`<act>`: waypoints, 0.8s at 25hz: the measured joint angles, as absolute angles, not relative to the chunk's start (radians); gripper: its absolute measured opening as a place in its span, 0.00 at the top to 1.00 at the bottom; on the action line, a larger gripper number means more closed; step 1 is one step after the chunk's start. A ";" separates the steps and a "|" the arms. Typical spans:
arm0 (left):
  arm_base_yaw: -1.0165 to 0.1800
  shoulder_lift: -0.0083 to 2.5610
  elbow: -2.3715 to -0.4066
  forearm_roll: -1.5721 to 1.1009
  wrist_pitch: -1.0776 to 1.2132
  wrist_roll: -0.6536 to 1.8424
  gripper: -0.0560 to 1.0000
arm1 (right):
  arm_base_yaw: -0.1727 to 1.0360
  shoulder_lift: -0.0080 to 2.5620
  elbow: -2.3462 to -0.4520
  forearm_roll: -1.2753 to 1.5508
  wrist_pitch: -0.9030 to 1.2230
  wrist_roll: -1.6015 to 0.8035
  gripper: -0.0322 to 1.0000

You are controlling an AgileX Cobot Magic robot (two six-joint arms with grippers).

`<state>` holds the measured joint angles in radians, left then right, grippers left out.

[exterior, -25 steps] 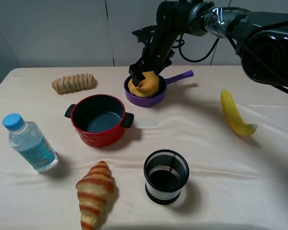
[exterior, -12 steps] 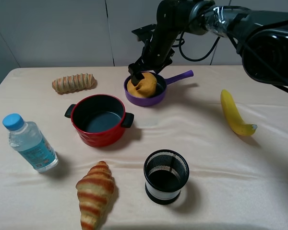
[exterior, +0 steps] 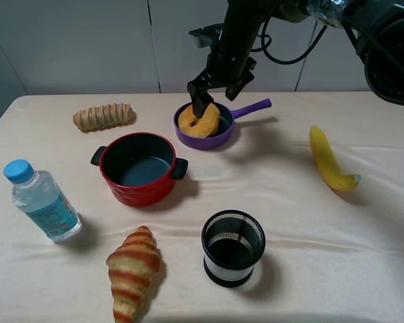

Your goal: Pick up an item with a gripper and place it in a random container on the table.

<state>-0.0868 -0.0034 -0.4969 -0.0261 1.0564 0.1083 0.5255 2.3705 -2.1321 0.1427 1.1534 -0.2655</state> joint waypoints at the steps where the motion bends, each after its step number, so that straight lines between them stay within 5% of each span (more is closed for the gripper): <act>1: -0.087 -0.003 -0.497 -0.026 1.056 0.108 0.01 | 0.526 2.364 -2.133 0.140 1.182 -0.265 0.30; 20: -0.087 -0.003 -0.497 -0.026 1.056 0.108 0.01 | 0.526 2.035 -1.810 0.066 1.215 -0.222 0.30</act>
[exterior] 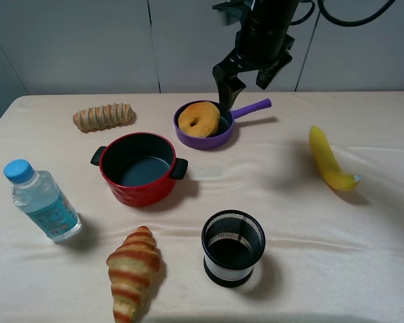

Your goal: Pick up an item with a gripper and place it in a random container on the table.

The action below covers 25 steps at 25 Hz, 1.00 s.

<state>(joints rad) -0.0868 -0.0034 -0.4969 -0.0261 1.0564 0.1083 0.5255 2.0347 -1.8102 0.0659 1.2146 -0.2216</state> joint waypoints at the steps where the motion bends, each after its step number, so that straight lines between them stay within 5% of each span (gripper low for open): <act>1: -0.087 -0.003 -0.497 -0.026 1.056 0.108 0.01 | 0.526 2.012 -1.779 0.066 1.215 -0.222 0.30; 25: -0.087 -0.003 -0.497 -0.026 1.056 0.108 0.01 | 0.526 1.214 -1.086 0.064 1.215 -0.083 0.30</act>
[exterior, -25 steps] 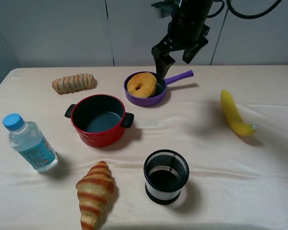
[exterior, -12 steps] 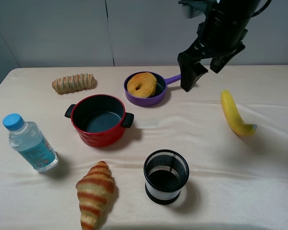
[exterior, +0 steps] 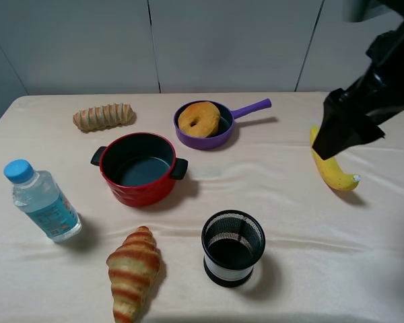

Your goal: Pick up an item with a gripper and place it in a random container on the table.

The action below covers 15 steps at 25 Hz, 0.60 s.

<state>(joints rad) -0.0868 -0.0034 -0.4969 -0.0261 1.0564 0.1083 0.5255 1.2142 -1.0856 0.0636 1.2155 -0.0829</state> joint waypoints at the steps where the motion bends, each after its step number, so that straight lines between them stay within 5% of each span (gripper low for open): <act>1: -0.087 -0.003 -0.497 -0.026 1.056 0.108 0.01 | 0.526 1.174 -1.059 0.064 1.216 -0.078 0.30; 11: -0.087 -0.003 -0.497 -0.026 1.056 0.108 0.01 | 0.522 0.718 -0.870 0.018 1.219 -0.067 0.30; 15: -0.087 -0.003 -0.497 -0.026 1.056 0.108 0.01 | 0.436 0.566 -0.787 0.020 1.221 -0.063 0.30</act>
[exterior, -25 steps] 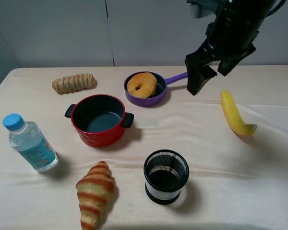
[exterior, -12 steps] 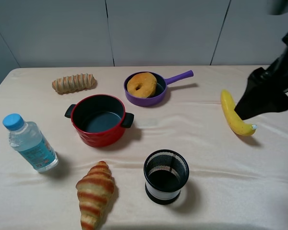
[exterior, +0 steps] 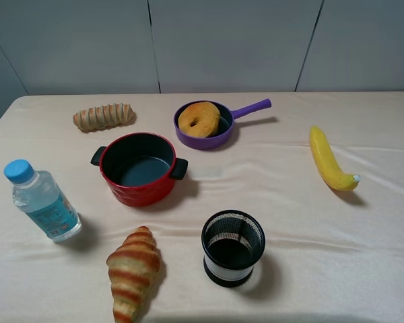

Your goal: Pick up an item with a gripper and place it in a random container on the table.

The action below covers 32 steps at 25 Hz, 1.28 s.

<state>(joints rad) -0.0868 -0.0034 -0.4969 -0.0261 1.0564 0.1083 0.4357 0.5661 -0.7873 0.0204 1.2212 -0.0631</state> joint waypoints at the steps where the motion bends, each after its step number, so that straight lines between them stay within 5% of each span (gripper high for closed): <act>1: -0.087 -0.003 -0.497 -0.026 1.056 0.108 0.01 | 0.395 0.525 -0.770 0.020 1.221 -0.062 0.30; 12: -0.087 -0.003 -0.497 -0.026 1.056 0.108 0.01 | 0.032 0.137 -0.581 0.020 1.069 -0.059 0.30; 32: -0.087 -0.003 -0.497 -0.026 1.056 0.108 0.01 | 0.011 -0.006 -0.501 0.060 1.031 -0.056 0.30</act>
